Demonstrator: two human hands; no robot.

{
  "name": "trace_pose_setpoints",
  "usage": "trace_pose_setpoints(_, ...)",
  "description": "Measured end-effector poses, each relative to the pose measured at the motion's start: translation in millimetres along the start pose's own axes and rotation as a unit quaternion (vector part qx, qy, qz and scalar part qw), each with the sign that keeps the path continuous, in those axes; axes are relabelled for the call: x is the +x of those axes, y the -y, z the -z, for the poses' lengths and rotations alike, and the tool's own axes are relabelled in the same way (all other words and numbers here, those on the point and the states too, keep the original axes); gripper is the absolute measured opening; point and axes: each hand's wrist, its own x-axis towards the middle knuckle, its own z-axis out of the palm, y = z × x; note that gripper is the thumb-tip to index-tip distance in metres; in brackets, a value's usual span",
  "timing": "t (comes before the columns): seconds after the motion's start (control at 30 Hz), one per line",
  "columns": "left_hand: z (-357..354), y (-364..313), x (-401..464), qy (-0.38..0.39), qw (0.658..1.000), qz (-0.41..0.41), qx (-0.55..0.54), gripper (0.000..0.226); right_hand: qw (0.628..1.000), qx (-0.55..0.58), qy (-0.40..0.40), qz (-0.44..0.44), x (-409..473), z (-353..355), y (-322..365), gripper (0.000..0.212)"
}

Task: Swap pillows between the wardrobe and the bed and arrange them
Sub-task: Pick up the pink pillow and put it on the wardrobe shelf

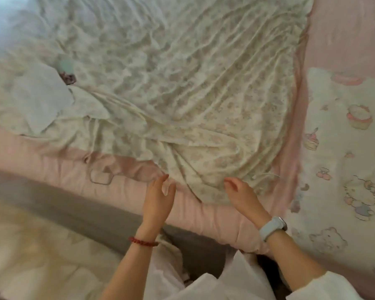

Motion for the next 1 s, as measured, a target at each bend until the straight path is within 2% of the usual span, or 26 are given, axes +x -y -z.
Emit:
trace_pose_setpoints(0.13,120.1,93.4,-1.2,-0.06,0.996,0.058,-0.022,0.036,1.0,0.019,0.024,0.008,-11.4,-104.5,84.2,0.021)
trace_pose_setpoints(0.3,249.1,179.8,-12.5,-0.158,0.977,0.142,-0.032,0.032,0.985,-0.019,0.154,0.076,-33.1,-231.9,205.4,0.025)
trace_pose_setpoints(0.47,319.0,236.1,-14.4,-0.216,0.951,0.201,-0.093,0.032,0.956,-0.069,0.237,0.16,-28.9,-316.2,307.9,0.025)
trace_pose_setpoints(0.6,353.3,271.7,1.3,-0.222,0.934,0.235,-0.152,0.033,0.945,-0.103,0.261,0.168,-5.9,-366.2,359.0,0.024)
trace_pose_setpoints(0.8,439.1,336.0,87.1,-0.23,0.93,0.245,-0.149,0.035,0.944,-0.114,0.272,0.144,47.6,-460.6,443.8,0.024)
trace_pose_setpoints(1.0,584.2,376.5,225.5,-0.227,0.949,0.192,-0.107,0.031,0.949,-0.071,0.271,0.144,110.5,-561.5,592.2,0.025)
